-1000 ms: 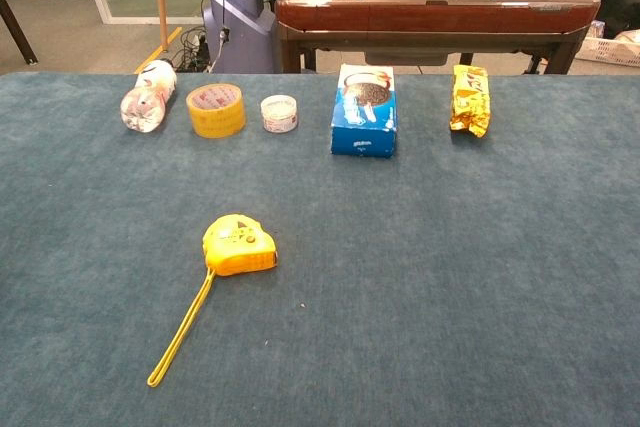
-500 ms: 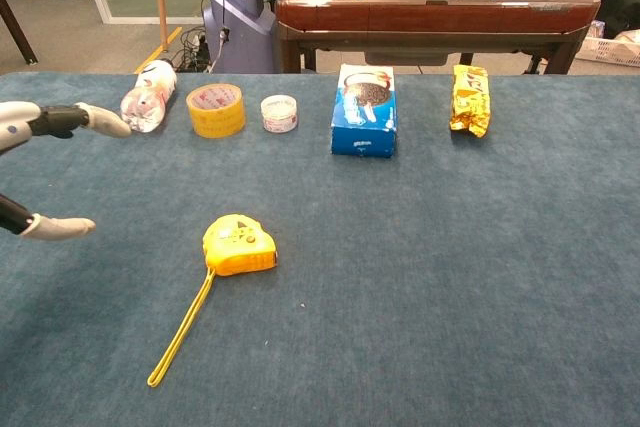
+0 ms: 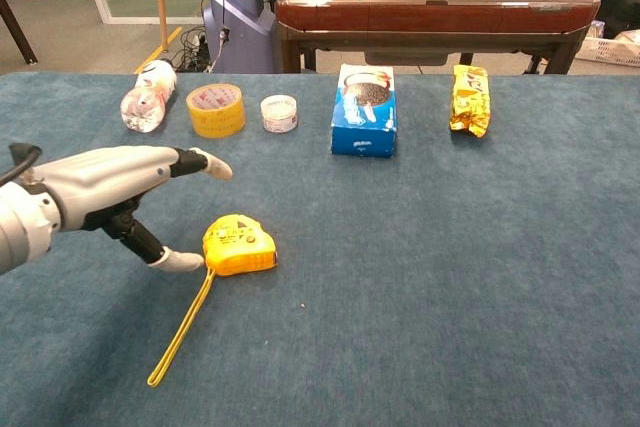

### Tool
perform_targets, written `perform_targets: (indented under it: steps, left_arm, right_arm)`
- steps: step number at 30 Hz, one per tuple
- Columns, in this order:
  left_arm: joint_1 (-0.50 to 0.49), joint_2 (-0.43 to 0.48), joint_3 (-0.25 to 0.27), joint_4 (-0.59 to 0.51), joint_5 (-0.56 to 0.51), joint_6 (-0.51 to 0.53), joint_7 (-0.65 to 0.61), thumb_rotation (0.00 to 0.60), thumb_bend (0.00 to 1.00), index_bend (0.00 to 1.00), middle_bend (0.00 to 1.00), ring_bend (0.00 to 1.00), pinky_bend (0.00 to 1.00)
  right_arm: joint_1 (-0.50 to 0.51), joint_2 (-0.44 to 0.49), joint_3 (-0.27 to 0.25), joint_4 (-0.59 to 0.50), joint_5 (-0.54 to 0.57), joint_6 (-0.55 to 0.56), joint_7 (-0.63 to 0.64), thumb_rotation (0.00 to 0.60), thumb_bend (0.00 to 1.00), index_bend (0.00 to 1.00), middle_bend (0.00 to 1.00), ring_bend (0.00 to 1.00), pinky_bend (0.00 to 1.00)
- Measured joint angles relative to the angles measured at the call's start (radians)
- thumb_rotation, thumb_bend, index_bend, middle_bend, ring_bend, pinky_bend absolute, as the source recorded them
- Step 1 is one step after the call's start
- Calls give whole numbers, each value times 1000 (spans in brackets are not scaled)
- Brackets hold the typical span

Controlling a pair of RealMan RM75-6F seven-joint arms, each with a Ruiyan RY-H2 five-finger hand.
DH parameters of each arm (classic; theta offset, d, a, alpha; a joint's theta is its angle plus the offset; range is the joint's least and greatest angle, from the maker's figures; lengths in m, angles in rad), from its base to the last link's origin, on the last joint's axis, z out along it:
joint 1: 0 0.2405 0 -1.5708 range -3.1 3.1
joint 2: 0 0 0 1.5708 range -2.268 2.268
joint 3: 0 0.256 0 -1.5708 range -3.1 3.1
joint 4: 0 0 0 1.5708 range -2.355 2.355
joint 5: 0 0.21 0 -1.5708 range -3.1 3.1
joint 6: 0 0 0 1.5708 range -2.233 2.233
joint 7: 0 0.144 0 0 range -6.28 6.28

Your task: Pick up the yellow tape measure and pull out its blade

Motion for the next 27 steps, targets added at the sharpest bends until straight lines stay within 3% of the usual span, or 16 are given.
perform_targets:
  steps: [15, 27]
  left_arm:
    - [-127, -147, -37, 134, -228, 15, 97, 600, 197, 129, 77, 36, 80]
    - [-166, -145, -31, 184, -302, 39, 126, 600, 196, 189, 129, 53, 80]
  right_arm:
    - [-7, 2, 0, 21, 11, -11, 26, 600, 261, 410, 301, 176, 77]
    - [-9, 0, -1, 32, 14, -20, 37, 600, 261, 410, 301, 176, 77]
